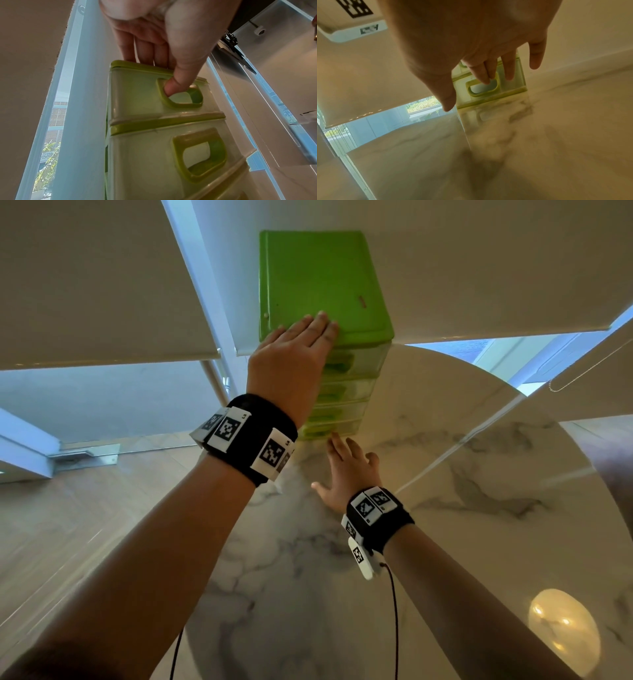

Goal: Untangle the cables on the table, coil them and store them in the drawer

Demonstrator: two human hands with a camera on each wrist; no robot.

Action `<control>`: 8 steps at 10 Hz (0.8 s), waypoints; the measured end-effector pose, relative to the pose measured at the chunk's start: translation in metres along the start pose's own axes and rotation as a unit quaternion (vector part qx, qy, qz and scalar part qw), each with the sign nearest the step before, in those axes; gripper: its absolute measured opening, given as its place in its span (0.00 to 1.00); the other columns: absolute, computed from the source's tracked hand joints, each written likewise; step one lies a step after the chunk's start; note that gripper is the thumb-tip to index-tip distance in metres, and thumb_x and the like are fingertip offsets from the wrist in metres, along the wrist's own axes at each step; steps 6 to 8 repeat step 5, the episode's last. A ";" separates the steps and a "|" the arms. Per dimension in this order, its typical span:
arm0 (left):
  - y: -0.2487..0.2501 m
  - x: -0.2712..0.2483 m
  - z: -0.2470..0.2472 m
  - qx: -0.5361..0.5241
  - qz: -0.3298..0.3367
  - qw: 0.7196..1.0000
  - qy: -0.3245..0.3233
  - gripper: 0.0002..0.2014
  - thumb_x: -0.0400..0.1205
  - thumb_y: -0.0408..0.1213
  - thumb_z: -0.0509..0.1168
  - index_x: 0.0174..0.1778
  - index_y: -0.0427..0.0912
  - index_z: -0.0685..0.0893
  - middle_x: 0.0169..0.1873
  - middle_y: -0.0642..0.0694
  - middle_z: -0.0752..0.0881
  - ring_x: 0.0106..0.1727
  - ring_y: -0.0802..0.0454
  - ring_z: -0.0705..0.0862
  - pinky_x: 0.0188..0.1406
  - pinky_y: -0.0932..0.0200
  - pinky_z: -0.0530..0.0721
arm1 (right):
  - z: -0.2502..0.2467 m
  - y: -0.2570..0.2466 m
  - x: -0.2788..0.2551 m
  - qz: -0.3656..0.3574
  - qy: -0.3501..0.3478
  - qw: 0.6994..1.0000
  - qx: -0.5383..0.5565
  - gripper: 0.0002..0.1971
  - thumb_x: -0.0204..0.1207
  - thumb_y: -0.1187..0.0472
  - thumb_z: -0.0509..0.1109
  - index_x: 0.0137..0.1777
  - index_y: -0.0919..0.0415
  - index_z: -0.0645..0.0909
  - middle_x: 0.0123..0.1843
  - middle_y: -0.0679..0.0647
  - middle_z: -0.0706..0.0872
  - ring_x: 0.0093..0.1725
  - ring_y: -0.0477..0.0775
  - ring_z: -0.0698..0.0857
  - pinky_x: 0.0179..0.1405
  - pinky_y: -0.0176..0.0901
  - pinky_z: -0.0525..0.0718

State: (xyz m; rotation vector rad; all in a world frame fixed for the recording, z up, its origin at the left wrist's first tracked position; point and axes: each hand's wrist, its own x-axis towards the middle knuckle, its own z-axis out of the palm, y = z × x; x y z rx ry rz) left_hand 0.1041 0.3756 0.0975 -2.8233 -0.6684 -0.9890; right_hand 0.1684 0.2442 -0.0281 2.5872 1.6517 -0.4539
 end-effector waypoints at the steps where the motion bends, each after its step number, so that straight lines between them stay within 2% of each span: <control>1: 0.000 0.000 -0.003 -0.007 0.002 1.000 -0.003 0.22 0.71 0.27 0.63 0.62 0.41 0.86 0.60 0.44 0.87 0.58 0.44 0.87 0.54 0.46 0.85 | -0.007 0.003 -0.009 -0.002 0.008 1.000 0.017 0.42 0.74 0.38 0.61 0.81 0.57 0.48 0.84 0.49 0.48 0.81 0.56 0.55 0.73 0.61 0.61; 2: 0.002 -0.002 -0.007 -0.016 0.003 1.000 0.002 0.23 0.70 0.26 0.63 0.61 0.40 0.86 0.60 0.43 0.87 0.58 0.43 0.87 0.54 0.45 0.85 | -0.012 0.003 -0.026 -0.010 0.009 0.999 0.036 0.41 0.75 0.39 0.61 0.81 0.57 0.48 0.84 0.47 0.47 0.82 0.55 0.54 0.74 0.60 0.60; 3: 0.005 -0.005 -0.009 -0.018 0.001 1.000 -0.013 0.23 0.71 0.29 0.58 0.61 0.41 0.86 0.60 0.44 0.87 0.58 0.44 0.87 0.52 0.48 0.86 | -0.012 0.000 -0.045 -0.018 -0.011 0.999 0.043 0.39 0.77 0.41 0.60 0.81 0.57 0.49 0.84 0.46 0.46 0.82 0.54 0.52 0.74 0.58 0.59; 4: 0.003 -0.006 -0.008 0.006 0.011 1.000 -0.017 0.23 0.72 0.29 0.57 0.60 0.42 0.86 0.60 0.46 0.87 0.58 0.46 0.87 0.51 0.52 0.86 | -0.009 0.000 -0.059 -0.027 -0.025 0.997 0.065 0.34 0.79 0.44 0.58 0.81 0.57 0.53 0.84 0.47 0.50 0.82 0.52 0.52 0.75 0.55 0.58; 5: 0.007 -0.009 -0.015 0.005 -0.001 1.000 0.012 0.24 0.72 0.27 0.61 0.65 0.40 0.83 0.66 0.42 0.83 0.66 0.41 0.82 0.56 0.46 0.84 | -0.005 0.003 -0.077 -0.043 0.003 0.993 0.109 0.28 0.79 0.47 0.57 0.77 0.56 0.63 0.79 0.50 0.66 0.78 0.52 0.63 0.72 0.51 0.64; 8: 0.007 -0.009 -0.015 0.005 -0.001 1.000 0.012 0.24 0.72 0.27 0.61 0.65 0.40 0.83 0.66 0.42 0.83 0.66 0.41 0.82 0.56 0.46 0.84 | -0.005 0.003 -0.077 -0.043 0.003 0.993 0.109 0.28 0.79 0.47 0.57 0.77 0.56 0.63 0.79 0.50 0.66 0.78 0.52 0.63 0.72 0.51 0.64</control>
